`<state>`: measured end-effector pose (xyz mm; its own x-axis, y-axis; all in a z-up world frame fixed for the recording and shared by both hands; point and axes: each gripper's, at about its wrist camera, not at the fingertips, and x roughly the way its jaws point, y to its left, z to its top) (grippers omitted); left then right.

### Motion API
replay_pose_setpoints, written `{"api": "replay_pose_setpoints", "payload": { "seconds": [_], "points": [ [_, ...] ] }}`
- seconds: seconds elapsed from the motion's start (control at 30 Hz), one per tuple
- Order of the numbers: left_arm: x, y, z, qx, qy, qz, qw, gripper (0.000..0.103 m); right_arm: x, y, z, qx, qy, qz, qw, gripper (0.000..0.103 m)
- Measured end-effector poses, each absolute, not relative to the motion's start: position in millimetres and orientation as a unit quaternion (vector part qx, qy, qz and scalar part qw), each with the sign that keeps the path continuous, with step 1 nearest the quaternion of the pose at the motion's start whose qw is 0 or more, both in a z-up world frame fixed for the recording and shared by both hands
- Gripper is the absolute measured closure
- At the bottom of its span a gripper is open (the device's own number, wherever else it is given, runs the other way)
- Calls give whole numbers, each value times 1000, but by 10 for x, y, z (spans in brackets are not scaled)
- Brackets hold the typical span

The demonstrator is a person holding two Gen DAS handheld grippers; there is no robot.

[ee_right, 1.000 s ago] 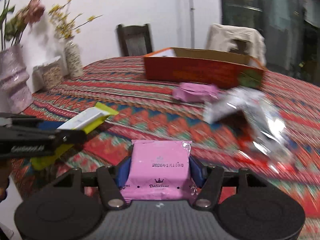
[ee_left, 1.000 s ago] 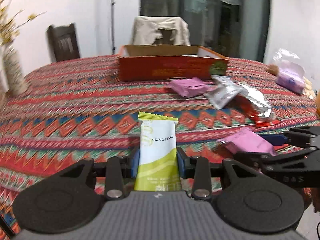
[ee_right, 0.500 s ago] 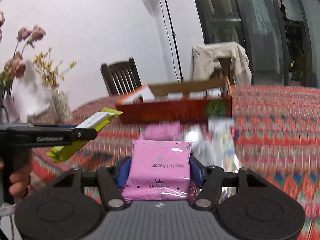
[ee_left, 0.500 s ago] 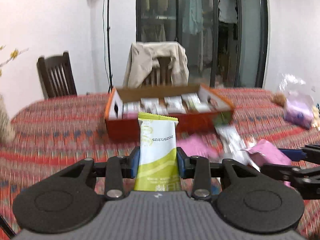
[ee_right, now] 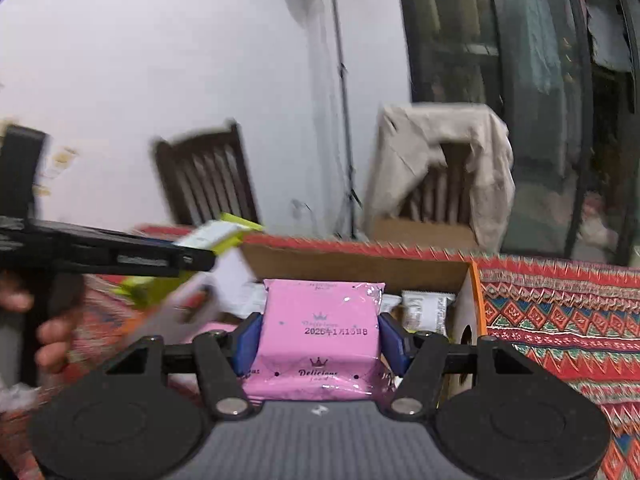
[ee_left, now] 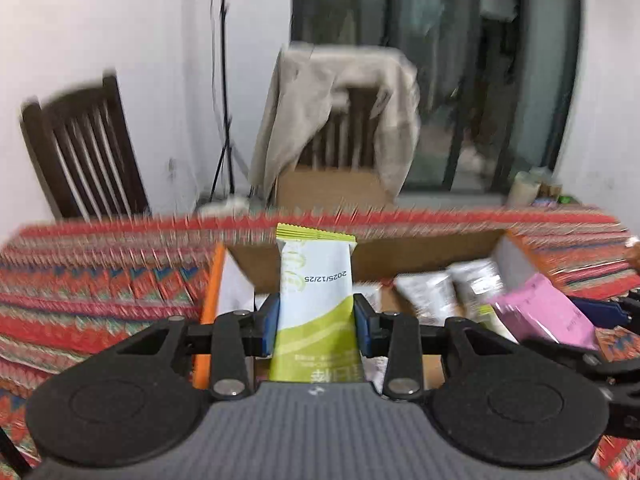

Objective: Organize snacks
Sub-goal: 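Carry the green-yellow bar in the left tool toward the box while the right tool carries the pink packet, then open both tools to drop the bar and pink packet into the box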

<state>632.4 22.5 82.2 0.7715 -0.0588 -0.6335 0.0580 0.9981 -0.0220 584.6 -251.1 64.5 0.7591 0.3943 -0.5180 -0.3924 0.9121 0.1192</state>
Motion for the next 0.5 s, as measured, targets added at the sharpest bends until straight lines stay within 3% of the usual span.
{"api": "replay_pose_setpoints", "payload": {
  "seconds": [0.13, 0.37, 0.5],
  "points": [
    [6686, 273, 556, -7, 381, -3, 925, 65, 6486, -2279, 435, 4, 333, 188, 924, 42],
    [6841, 230, 317, -14, 408, 4, 913, 61, 6885, -1885, 187, -20, 385, 175, 906, 42],
    [6842, 251, 303, -26, 413, -20, 910, 52, 6959, -1812, 21, -21, 403, 168, 899, 33]
  ]
}}
